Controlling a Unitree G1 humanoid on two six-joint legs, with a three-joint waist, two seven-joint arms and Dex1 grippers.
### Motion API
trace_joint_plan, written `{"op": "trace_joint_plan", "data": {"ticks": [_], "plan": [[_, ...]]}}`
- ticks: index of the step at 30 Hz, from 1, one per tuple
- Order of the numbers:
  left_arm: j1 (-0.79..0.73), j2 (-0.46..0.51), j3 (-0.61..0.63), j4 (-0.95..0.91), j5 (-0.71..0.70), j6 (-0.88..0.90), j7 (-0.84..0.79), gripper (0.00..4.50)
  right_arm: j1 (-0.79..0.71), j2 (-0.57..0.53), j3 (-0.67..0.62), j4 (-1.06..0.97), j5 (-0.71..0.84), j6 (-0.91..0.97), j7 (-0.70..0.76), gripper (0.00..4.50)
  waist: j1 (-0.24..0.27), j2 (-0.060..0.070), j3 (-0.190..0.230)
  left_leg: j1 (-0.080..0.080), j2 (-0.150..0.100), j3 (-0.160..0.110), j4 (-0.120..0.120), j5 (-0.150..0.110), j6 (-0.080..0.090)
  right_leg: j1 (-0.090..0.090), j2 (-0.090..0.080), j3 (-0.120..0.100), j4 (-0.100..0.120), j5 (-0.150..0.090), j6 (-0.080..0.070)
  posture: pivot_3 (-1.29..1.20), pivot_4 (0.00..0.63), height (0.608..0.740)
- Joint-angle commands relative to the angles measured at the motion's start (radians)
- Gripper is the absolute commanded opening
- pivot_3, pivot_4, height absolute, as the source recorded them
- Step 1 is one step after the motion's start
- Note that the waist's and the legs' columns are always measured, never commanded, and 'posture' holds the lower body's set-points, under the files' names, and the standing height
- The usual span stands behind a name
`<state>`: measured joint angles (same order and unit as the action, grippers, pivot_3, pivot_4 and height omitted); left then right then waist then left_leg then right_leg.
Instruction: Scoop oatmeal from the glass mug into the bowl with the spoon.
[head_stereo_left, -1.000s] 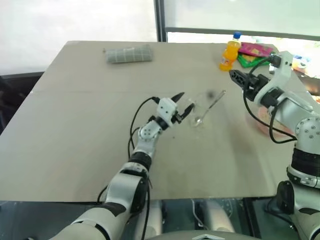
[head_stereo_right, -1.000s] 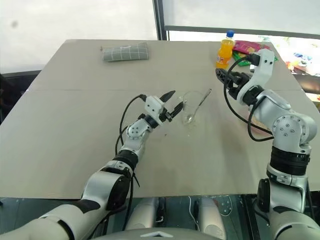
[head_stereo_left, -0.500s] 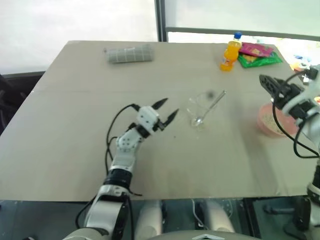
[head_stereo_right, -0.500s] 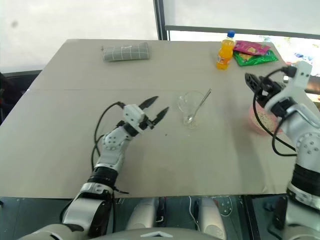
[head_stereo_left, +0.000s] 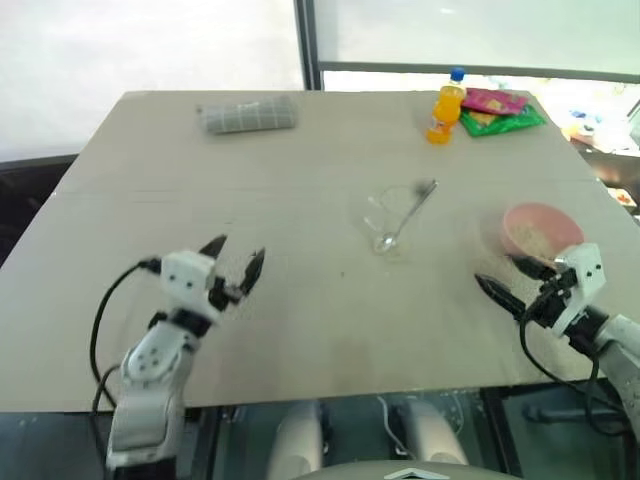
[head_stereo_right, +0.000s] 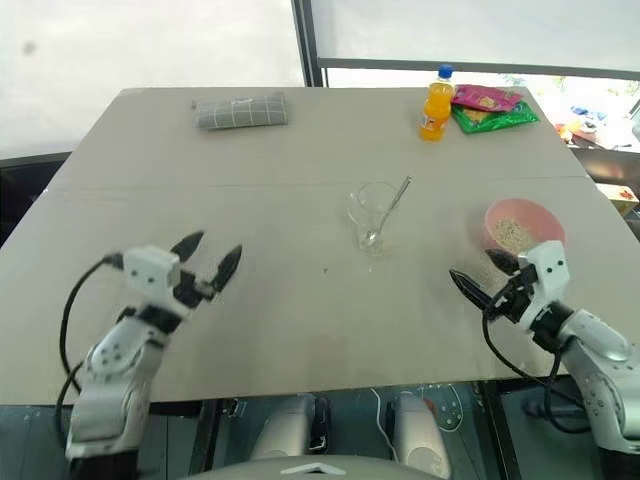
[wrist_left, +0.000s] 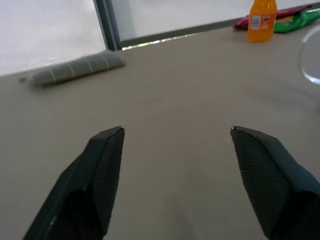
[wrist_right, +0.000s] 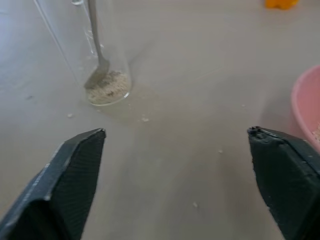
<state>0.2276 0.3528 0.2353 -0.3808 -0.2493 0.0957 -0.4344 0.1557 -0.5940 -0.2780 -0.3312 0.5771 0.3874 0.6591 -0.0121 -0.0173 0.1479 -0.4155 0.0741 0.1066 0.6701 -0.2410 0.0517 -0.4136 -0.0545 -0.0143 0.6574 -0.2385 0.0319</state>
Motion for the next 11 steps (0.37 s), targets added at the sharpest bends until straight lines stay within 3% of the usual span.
{"op": "trace_joint_plan", "data": {"ticks": [1,5,11], "plan": [[0.084,-0.009,0.017,-0.101,0.011,0.041,0.044,4.45,0.034,0.006,-0.018,0.015,-0.010,-0.084,0.077,4.50,0.007,0.000,0.000,0.000,0.000,0.000,0.000,0.000,0.000,0.000,0.000,0.000,0.000,0.000,0.000,0.00,0.150,0.740],[0.185,-0.005,0.004,-0.147,-0.009,0.057,0.018,4.45,0.136,-0.016,-0.024,0.031,-0.005,-0.115,0.187,4.50,0.013,0.000,0.000,0.000,0.000,-0.001,0.000,-0.003,-0.004,-0.001,-0.001,0.000,0.000,-0.002,0.002,0.00,0.150,0.740],[0.188,0.008,0.005,-0.151,0.005,0.070,0.022,4.45,0.197,-0.046,-0.026,0.042,-0.032,-0.151,0.263,4.50,0.011,0.000,0.000,0.000,0.000,0.000,-0.001,-0.003,-0.005,-0.002,-0.003,0.000,-0.001,-0.002,0.002,0.00,0.150,0.740]]}}
